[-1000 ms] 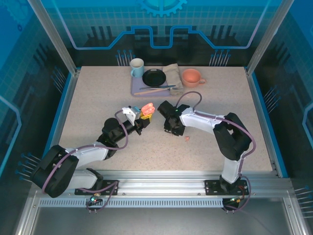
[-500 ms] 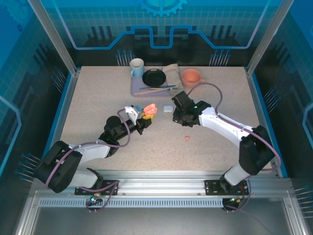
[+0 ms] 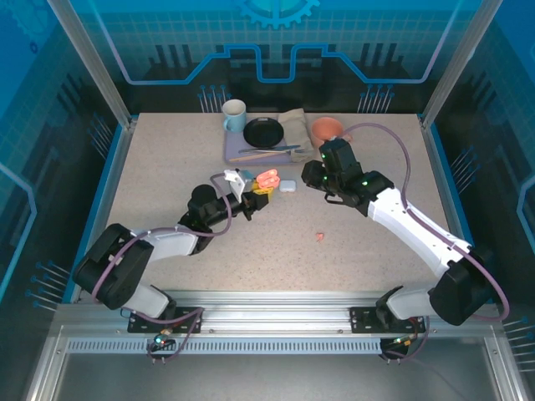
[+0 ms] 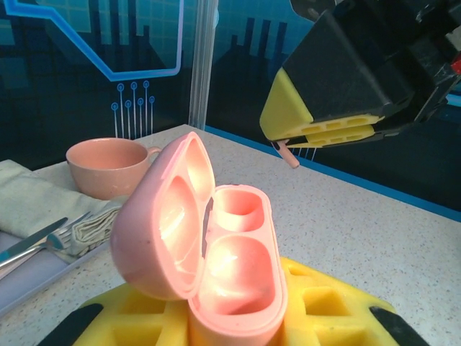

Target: Insert wireless bluetooth earbuds into charging case

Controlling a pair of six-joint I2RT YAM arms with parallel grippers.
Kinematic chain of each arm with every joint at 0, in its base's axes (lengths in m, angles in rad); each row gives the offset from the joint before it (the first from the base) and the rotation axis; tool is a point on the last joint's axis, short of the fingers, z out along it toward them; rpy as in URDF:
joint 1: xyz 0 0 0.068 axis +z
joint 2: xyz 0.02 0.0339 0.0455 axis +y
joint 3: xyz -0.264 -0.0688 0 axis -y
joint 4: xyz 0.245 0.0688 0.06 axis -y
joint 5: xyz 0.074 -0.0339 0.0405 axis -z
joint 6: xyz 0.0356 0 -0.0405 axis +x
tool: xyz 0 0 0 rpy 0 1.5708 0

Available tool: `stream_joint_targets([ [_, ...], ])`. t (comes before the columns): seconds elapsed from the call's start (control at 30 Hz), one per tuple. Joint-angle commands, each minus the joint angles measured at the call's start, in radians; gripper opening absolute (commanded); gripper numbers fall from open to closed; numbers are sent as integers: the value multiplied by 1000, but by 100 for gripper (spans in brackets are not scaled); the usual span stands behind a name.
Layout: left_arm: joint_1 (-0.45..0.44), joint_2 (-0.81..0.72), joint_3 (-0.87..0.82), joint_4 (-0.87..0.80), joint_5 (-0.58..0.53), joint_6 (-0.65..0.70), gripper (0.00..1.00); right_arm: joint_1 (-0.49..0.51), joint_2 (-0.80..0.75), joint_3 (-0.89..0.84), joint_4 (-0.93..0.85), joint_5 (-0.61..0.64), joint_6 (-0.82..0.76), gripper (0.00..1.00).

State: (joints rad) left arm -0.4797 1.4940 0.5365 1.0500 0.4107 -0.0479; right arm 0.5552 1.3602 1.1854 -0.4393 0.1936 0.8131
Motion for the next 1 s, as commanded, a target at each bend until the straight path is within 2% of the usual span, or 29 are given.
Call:
stream_joint_targets([
  [0.0, 5, 32, 59, 12, 49, -19, 0, -10, -19, 36, 90, -55, -51, 26],
  [0.53, -22, 125, 199, -29, 80, -18, 0, 41, -80, -46, 466, -193, -133, 27],
  [0.97, -25, 100, 263, -100, 54, -21, 0, 81, -100, -159, 691, -263, -175, 27],
])
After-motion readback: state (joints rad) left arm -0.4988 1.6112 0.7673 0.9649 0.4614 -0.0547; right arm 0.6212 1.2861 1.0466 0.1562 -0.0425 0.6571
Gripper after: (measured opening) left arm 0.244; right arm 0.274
